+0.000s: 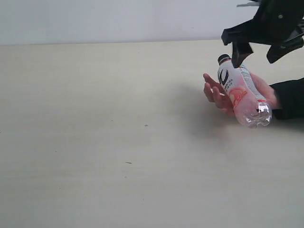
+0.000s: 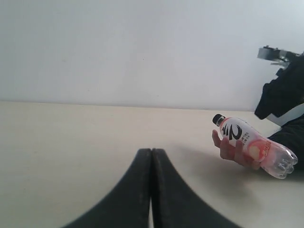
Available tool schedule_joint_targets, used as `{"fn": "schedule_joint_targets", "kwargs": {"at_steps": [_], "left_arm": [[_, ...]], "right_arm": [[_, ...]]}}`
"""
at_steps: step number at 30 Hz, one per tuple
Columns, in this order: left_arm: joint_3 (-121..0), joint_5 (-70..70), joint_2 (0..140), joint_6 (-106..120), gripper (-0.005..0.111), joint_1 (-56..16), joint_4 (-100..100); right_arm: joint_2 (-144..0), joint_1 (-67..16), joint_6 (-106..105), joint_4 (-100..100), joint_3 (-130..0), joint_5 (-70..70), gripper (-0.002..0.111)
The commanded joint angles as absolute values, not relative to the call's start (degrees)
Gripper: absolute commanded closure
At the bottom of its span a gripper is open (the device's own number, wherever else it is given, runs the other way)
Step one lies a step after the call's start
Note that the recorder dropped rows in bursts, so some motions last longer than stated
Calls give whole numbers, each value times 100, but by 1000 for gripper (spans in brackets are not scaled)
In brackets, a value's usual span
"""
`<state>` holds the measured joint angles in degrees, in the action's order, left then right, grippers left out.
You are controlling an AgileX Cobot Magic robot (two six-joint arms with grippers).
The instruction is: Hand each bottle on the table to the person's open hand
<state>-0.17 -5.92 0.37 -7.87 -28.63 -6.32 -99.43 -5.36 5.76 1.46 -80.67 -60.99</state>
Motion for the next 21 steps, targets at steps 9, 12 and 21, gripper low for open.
{"fn": "schedule_joint_targets", "kwargs": {"at_steps": [9, 12, 21], "left_arm": [[0, -552, 0, -774, 107, -2850, -612], [0, -552, 0, -774, 107, -2850, -612], [0, -552, 0, -774, 107, -2850, -612]], "right_arm": [[-5121, -534, 112, -207, -5512, -5731, 108], [-3357, -534, 148, -312, -4438, -5260, 108], [-1689, -534, 179, -541, -3876, -5408, 108]]}}
